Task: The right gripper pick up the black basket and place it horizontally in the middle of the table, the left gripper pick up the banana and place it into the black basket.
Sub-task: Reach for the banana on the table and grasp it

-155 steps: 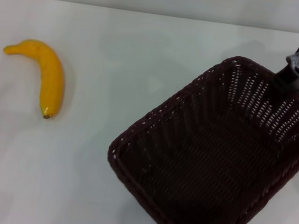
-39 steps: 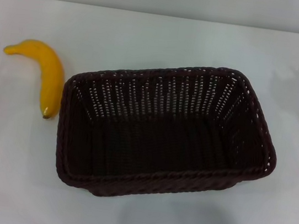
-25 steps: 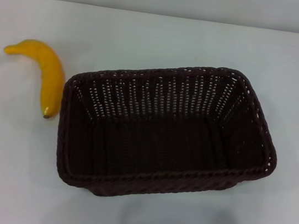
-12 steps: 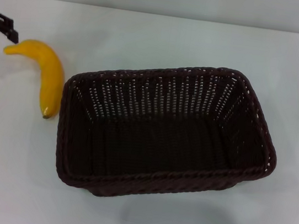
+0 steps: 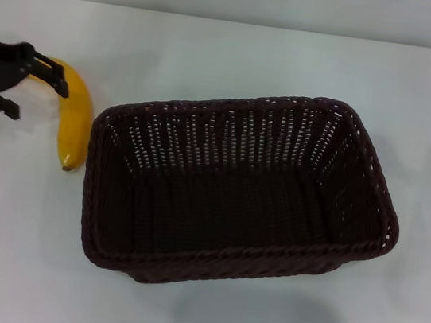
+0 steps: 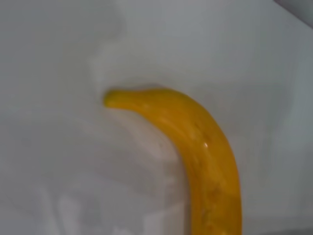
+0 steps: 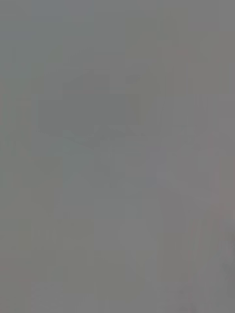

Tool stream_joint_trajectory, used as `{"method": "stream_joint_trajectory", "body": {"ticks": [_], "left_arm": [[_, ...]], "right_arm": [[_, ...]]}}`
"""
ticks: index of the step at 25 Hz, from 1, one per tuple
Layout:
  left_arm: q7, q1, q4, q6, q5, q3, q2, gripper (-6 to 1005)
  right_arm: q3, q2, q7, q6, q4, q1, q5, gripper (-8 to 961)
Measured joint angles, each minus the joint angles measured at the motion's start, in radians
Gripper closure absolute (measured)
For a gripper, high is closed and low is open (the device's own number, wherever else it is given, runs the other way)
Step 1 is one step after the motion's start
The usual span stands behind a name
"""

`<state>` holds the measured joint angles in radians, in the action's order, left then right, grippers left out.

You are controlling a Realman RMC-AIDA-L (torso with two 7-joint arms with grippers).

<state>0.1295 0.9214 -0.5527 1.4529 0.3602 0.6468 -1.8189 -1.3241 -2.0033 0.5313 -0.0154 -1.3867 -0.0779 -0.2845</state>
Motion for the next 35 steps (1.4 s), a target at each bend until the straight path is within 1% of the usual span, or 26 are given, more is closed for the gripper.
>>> {"method": "stream_joint_trajectory", "body": {"ticks": [1,2,5,7,9,13,18,22,27,35], "left_arm": [[0.004,0.005,0.011,-0.013,-0.002,0.004,-0.011,123],[0.007,0.012,0.026,-0.024,-0.005,0.010,-0.016,123],[0.008,0.036,0.071,-0.052,-0.011,0.052,-0.023,124],[-0.007,0.048,0.085,-0.073,-0.012,0.112,-0.030,124],[-0.023,0.056,0.095,-0.091,-0.012,0.150,-0.037,124],[-0.038,0.063,0.106,-0.131,-0.015,0.186,-0.046,124],[-0.016,0.063,0.116,-0.180,-0.017,0.190,-0.060,124],[0.003,0.073,0.143,-0.211,-0.022,0.190,-0.062,123],[0.016,0.070,0.160,-0.228,-0.024,0.191,-0.067,123],[0.037,0.070,0.169,-0.239,-0.053,0.192,-0.074,213]], "right_arm": [[-0.001,0.000,0.005,0.011,0.007,0.000,0.000,505],[-0.001,0.000,0.008,0.019,0.013,0.000,0.000,505],[0.001,0.000,0.012,0.038,0.020,0.004,0.000,505],[0.001,0.000,0.012,0.047,0.021,0.007,0.000,505],[0.000,0.000,0.013,0.058,0.022,0.010,0.000,505],[-0.007,0.000,0.013,0.073,0.035,0.010,0.000,505],[-0.014,0.000,0.014,0.088,0.056,0.005,-0.001,505],[-0.021,0.000,0.014,0.091,0.062,0.002,-0.001,505],[-0.034,0.000,0.015,0.099,0.063,0.001,-0.001,505],[-0.057,0.000,0.015,0.105,0.064,0.001,-0.001,505]]}}
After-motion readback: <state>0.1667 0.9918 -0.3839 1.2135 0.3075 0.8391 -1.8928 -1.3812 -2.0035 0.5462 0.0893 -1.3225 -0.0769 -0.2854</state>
